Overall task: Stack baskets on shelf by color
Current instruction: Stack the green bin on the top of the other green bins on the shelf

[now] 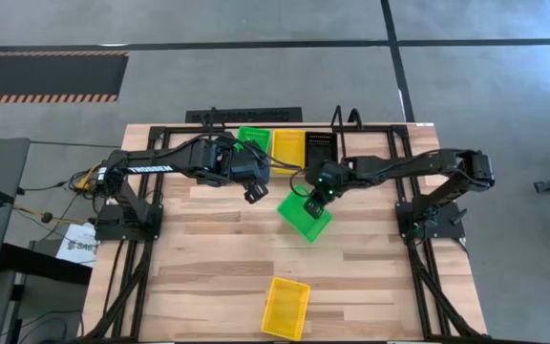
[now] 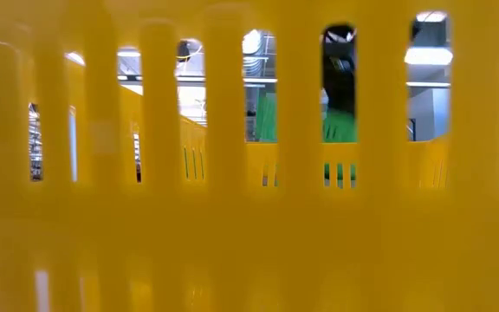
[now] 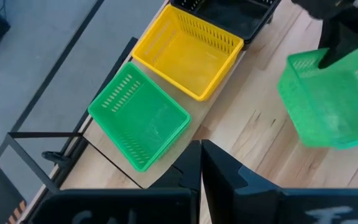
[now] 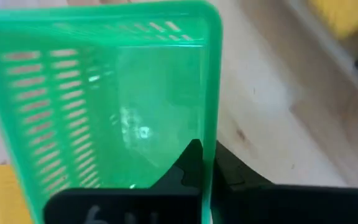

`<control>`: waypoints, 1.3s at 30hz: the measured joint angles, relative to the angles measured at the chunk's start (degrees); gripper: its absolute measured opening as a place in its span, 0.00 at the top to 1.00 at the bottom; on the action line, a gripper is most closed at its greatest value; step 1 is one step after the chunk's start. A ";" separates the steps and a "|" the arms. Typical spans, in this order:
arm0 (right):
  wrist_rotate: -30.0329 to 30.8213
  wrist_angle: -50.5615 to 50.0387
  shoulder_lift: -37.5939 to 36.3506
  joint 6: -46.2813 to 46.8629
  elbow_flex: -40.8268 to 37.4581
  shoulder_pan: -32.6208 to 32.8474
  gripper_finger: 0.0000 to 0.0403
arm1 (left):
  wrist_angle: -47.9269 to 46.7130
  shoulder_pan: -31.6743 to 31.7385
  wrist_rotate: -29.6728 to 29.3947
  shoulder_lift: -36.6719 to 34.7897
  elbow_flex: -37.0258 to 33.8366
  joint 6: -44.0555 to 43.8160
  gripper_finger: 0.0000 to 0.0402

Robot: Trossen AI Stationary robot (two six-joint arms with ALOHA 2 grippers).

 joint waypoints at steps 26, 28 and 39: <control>61.02 -55.90 -4.25 -12.27 45.82 2.86 0.99 | 23.80 -0.71 -4.66 -0.04 0.00 -0.09 1.00; 61.75 -58.42 -6.27 -10.04 45.82 2.36 0.99 | 23.31 -1.09 -5.15 -0.12 -0.54 0.37 1.00; 63.09 -59.39 -15.55 -4.18 45.08 3.93 0.99 | 25.17 -2.74 -8.96 -13.11 -24.94 -17.64 1.00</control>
